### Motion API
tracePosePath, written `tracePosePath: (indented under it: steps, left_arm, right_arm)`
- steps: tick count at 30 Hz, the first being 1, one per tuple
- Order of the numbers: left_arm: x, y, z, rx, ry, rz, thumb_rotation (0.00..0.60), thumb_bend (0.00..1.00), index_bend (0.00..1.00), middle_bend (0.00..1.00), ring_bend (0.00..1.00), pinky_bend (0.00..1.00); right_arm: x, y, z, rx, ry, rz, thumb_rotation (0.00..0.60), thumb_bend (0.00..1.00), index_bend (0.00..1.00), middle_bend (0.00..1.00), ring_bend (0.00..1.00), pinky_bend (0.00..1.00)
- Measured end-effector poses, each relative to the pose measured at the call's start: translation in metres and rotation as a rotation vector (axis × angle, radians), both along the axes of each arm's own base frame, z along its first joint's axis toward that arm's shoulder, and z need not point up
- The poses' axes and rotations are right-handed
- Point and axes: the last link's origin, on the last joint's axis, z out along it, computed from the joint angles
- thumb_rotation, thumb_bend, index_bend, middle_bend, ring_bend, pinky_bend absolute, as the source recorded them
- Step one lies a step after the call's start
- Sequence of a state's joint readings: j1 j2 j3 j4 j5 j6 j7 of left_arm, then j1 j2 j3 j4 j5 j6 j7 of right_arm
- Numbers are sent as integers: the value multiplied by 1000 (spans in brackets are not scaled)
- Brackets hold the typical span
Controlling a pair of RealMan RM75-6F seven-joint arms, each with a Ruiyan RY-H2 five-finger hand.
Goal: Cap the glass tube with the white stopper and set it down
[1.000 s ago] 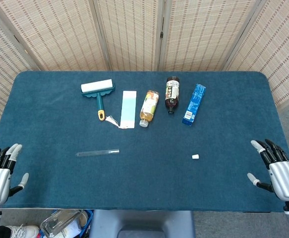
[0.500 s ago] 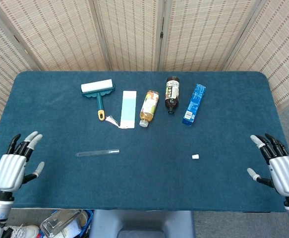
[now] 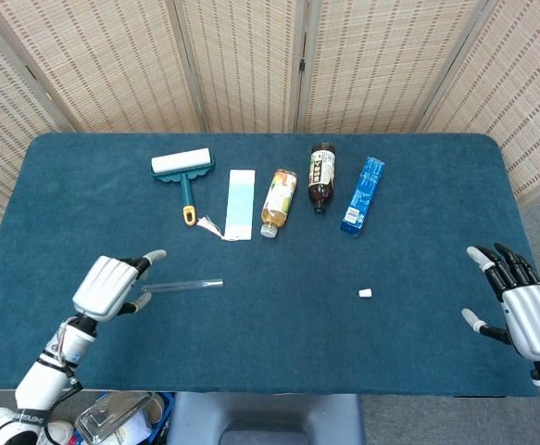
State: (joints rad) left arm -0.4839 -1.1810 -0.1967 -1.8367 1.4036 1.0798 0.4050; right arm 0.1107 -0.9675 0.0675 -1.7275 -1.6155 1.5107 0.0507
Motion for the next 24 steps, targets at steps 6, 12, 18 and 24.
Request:
tracePosePath:
  steps: [6, 12, 18, 24]
  left_arm:
    - [23, 8, -30, -51, 19, -17, 600, 227, 235, 570, 629, 824]
    - [37, 12, -56, -69, 59, -35, 600, 227, 332, 758, 863, 910]
    - [39, 21, -78, -108, 109, 12, 600, 227, 347, 988, 1000, 1000]
    - [38, 32, -98, -142, 160, 95, 600, 227, 372, 1000, 1000, 1000]
  right_arm:
    - [-1, -3, 0, 9, 3, -1, 600, 187, 90, 130, 44, 118]
    - [-4, -5, -1, 14, 2, -8, 600, 186, 90, 130, 44, 118]
    - [-7, -6, 0, 15, -1, -13, 600, 187, 90, 130, 44, 118]
    - [-11, -6, 2, 12, -4, -18, 600, 187, 90, 130, 44, 118]
